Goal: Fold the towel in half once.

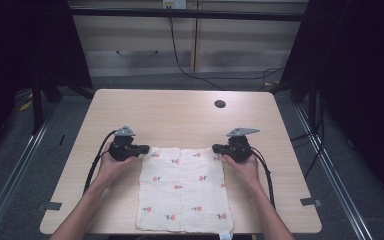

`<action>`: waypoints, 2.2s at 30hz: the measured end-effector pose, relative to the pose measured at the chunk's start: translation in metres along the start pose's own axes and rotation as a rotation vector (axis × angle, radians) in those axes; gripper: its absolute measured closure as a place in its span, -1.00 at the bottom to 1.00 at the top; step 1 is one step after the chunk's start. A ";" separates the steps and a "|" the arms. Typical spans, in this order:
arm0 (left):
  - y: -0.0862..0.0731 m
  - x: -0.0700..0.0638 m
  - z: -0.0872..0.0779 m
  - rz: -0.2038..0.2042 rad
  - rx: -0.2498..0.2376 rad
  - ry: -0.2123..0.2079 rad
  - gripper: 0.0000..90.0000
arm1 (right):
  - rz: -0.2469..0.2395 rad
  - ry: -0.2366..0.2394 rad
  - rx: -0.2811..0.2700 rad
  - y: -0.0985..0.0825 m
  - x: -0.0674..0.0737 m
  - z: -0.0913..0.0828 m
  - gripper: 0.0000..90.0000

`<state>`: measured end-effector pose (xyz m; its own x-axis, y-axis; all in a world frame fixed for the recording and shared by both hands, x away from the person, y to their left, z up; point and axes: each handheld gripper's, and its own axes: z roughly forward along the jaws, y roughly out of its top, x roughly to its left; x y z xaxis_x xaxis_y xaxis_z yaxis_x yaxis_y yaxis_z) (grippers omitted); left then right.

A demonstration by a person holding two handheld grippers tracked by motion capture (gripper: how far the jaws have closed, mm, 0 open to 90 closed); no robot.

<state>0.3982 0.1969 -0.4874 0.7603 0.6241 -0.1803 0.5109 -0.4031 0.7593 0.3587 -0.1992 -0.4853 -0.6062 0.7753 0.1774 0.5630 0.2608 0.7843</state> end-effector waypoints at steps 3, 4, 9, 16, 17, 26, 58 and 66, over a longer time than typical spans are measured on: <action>0.004 -0.001 -0.007 -0.010 -0.027 -0.021 0.94 | 0.000 0.001 -0.023 0.003 0.000 -0.005 0.91; 0.006 -0.003 -0.009 -0.013 -0.042 -0.033 0.94 | 0.001 -0.002 -0.031 0.004 0.000 -0.007 0.91; 0.014 -0.006 -0.017 -0.002 -0.080 -0.042 0.94 | 0.018 -0.007 -0.061 0.007 -0.004 -0.016 0.91; 0.016 -0.005 -0.023 -0.015 -0.103 -0.034 0.94 | 0.018 -0.010 -0.091 0.011 -0.005 -0.024 0.91; 0.016 -0.005 -0.024 -0.015 -0.107 -0.034 0.94 | 0.021 -0.014 -0.094 0.012 -0.004 -0.025 0.91; 0.027 -0.011 -0.033 -0.010 -0.152 -0.035 0.94 | 0.011 -0.023 -0.137 0.026 -0.005 -0.035 0.91; 0.072 -0.028 -0.052 0.075 -0.237 -0.038 0.94 | -0.020 0.018 -0.202 0.059 -0.004 -0.064 0.91; 0.056 -0.043 -0.062 0.114 -0.246 -0.052 0.94 | -0.007 0.040 -0.199 0.036 -0.004 -0.077 0.91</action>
<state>0.3693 0.1891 -0.3979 0.8300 0.5464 -0.1120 0.3128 -0.2897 0.9046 0.3385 -0.2373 -0.4125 -0.6342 0.7490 0.1917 0.4388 0.1446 0.8869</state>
